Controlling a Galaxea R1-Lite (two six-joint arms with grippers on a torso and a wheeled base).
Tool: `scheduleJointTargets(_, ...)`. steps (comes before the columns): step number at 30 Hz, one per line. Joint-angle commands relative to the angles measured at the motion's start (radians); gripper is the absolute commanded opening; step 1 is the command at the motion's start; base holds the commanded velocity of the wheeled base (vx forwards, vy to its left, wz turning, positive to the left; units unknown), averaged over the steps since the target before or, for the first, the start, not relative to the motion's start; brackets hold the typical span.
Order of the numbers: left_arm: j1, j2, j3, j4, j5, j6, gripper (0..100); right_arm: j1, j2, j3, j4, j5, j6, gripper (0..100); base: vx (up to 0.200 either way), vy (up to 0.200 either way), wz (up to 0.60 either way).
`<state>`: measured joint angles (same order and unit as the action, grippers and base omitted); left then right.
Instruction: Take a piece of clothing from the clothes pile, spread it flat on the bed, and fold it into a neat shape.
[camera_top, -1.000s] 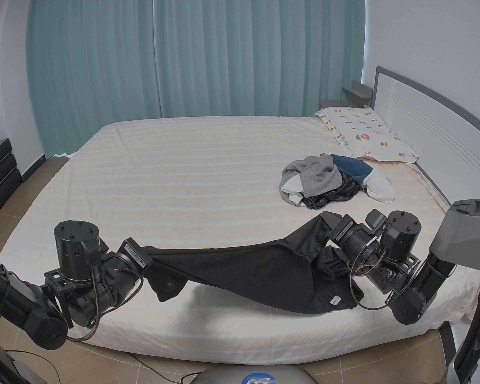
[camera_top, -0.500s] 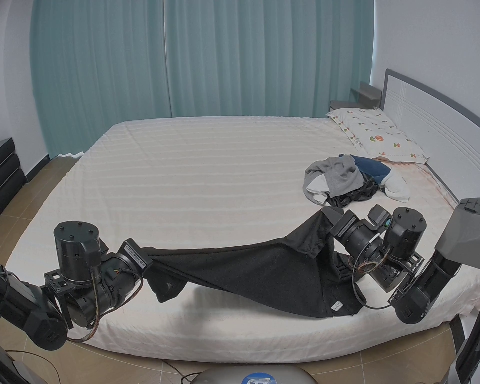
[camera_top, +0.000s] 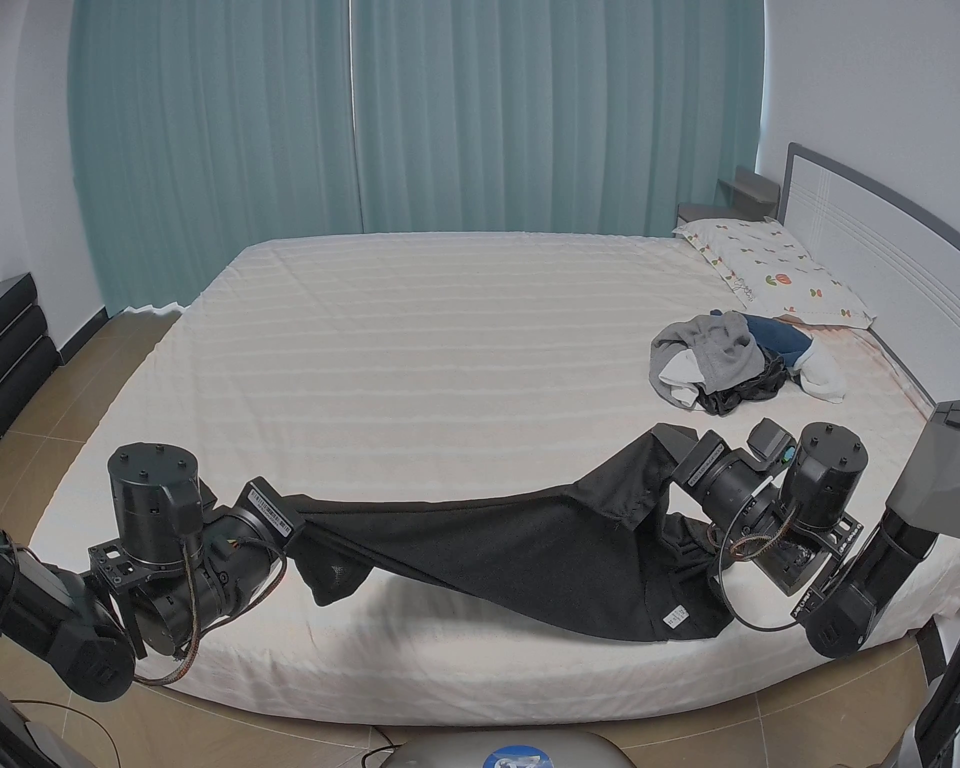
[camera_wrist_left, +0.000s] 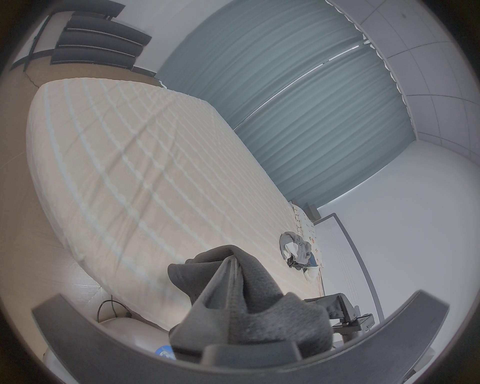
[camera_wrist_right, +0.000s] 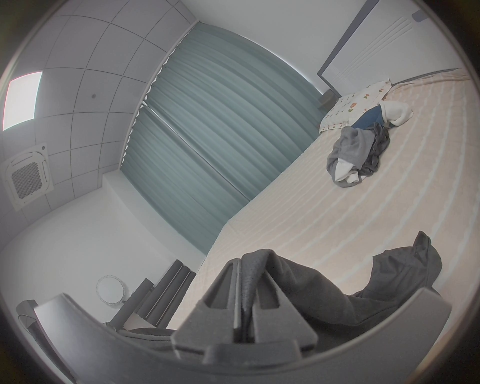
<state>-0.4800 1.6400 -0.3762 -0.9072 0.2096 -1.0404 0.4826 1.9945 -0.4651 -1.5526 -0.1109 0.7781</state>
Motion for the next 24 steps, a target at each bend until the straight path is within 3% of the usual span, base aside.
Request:
scheduleJointTargets(1, -0.017, 0.006, 0.005, 0.001, -0.001, -0.012, 0, -0.009, 0.001, 0.013, -0.009, 0.000, 0.000, 0, 0.000, 0.000, 0.00)
scheduleJointTargets(5, -0.034, 0.007, 0.005, 0.001, -0.001, -0.021, 0, -0.007, -0.013, 0.019, -0.009, -0.004, -0.013, 0, 0.000, 0.000, 0.00)
scheduleJointTargets(10, -0.063, -0.011, 0.011, 0.001, -0.001, -0.012, 0, 0.002, -0.048, 0.029, -0.008, -0.003, -0.031, 0, -0.200, 0.000, 0.00)
scheduleJointTargets(15, -0.088, -0.068, 0.020, 0.004, -0.001, -0.006, 0, 0.004, -0.112, 0.051, -0.008, 0.003, -0.108, 0, -0.200, 0.000, 0.00)
scheduleJointTargets(24, -0.118, -0.175, -0.003, 0.085, 0.001, 0.069, 0, 0.030, -0.315, 0.079, -0.006, 0.013, -0.180, 0, -0.200, 0.000, 0.00)
